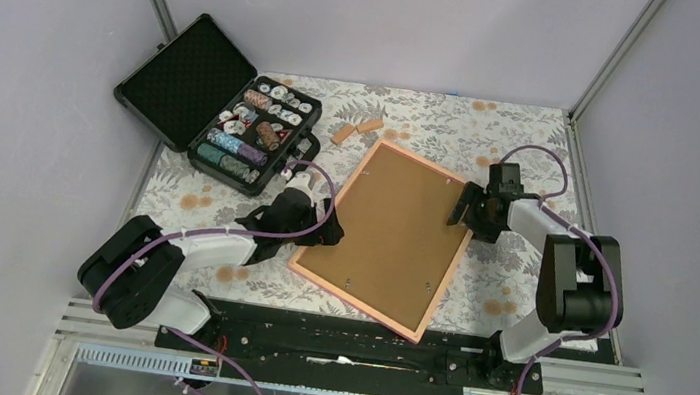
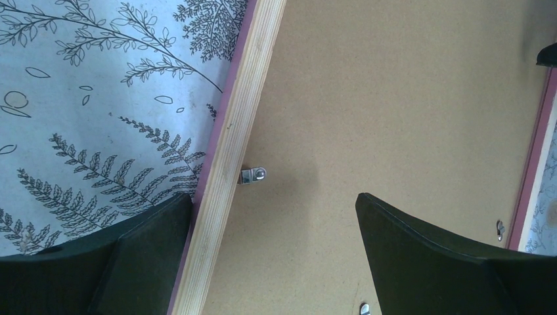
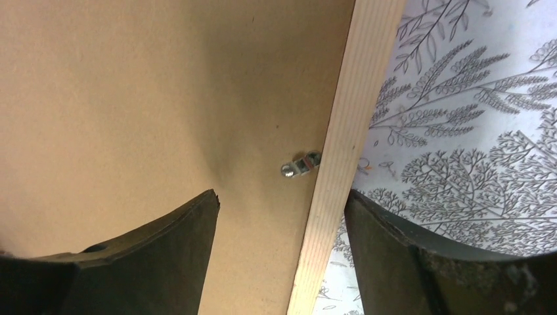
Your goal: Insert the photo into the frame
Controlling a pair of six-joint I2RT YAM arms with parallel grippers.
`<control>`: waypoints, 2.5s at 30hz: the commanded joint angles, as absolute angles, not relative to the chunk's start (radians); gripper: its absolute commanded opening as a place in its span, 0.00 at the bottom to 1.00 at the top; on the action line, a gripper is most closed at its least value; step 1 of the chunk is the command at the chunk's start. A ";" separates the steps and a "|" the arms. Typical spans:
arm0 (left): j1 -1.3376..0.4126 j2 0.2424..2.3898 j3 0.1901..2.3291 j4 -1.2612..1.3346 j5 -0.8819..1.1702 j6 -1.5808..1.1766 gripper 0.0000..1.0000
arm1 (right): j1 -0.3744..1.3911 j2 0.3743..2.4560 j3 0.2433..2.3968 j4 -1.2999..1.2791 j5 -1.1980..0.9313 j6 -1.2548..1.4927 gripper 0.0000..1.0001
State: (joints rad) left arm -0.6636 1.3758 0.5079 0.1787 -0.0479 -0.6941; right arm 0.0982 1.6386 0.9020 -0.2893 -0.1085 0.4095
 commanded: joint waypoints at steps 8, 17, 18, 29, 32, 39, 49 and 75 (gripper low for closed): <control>-0.693 1.342 0.452 0.287 0.157 -0.776 0.99 | 0.140 1.606 0.857 -0.233 -0.286 0.473 0.79; -0.828 1.336 0.463 0.274 0.087 -0.787 0.99 | 0.160 1.728 1.032 -0.232 -0.301 0.471 0.82; -0.830 1.334 0.466 0.266 0.079 -0.784 0.99 | 0.160 1.748 1.055 -0.244 -0.300 0.462 0.82; -0.794 1.346 0.511 0.194 0.004 -0.727 0.99 | 0.182 1.461 0.932 -0.496 -0.080 0.428 0.92; -0.779 1.350 0.492 0.221 0.007 -0.731 0.99 | 0.200 1.365 0.810 -0.495 -0.108 0.476 0.90; -0.769 1.350 0.471 0.251 0.011 -0.742 0.99 | 0.266 1.296 0.699 -0.556 -0.037 0.534 0.73; -0.760 1.366 0.475 0.250 0.015 -0.727 0.99 | 0.350 1.316 0.675 -0.553 -0.036 0.557 0.57; -0.740 1.352 0.451 0.282 0.046 -0.735 0.99 | 0.399 1.347 0.703 -0.555 0.084 0.575 0.61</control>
State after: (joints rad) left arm -0.7399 1.3548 0.4637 0.2291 0.0128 -0.7300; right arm 0.3798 1.3640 0.6907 -0.5598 0.0692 0.5407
